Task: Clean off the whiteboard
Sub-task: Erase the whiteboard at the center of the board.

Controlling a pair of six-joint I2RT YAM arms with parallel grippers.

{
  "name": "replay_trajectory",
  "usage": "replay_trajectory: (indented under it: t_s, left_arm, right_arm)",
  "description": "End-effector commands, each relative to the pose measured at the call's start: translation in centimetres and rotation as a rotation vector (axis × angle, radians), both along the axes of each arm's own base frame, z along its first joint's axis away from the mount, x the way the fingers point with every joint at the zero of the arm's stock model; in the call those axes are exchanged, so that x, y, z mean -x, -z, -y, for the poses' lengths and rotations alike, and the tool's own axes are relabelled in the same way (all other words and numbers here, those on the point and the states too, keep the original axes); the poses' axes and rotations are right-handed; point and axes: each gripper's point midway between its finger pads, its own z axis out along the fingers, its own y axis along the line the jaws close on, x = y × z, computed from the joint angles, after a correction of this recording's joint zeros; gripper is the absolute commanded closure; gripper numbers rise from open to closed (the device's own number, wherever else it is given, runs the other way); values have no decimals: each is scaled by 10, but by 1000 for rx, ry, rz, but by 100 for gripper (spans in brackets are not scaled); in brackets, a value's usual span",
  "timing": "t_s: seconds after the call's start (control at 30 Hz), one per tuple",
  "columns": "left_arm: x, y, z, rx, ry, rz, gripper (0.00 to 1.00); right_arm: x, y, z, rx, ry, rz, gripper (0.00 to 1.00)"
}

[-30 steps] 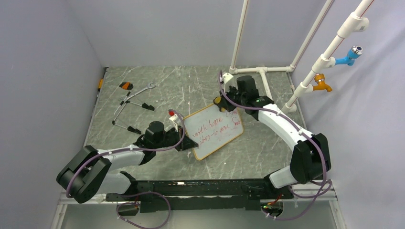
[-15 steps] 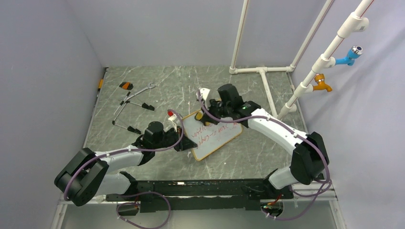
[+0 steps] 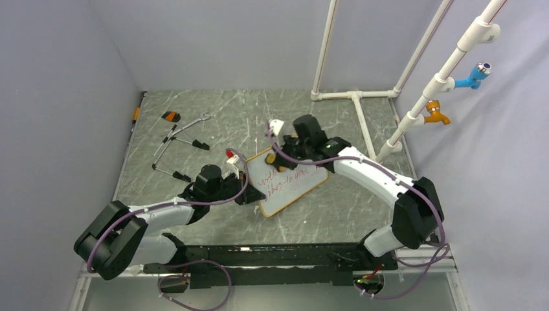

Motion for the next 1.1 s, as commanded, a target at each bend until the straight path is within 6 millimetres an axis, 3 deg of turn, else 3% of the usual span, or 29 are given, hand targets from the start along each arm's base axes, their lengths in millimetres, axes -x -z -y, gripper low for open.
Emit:
replay_trajectory:
  t_s: [0.0,0.2,0.57,0.93,1.07]
  left_arm:
    - [18,-47,15,121,181,225,100]
    - [20,-49,16,129,194,233,100]
    - [24,-49,10,130,182,250,100]
    - [21,-49,2,118,152,259,100]
    - [21,-49,4,120,162,254,100]
  right_arm:
    - [-90,-2,78,53,427,137,100]
    - [-117,6,123,32,582,85,100]
    - [-132,31,155,116,672,61,100]
    - [-118,49,151,163,580,-25,100]
    - [-104,46,133,103,487,-73,100]
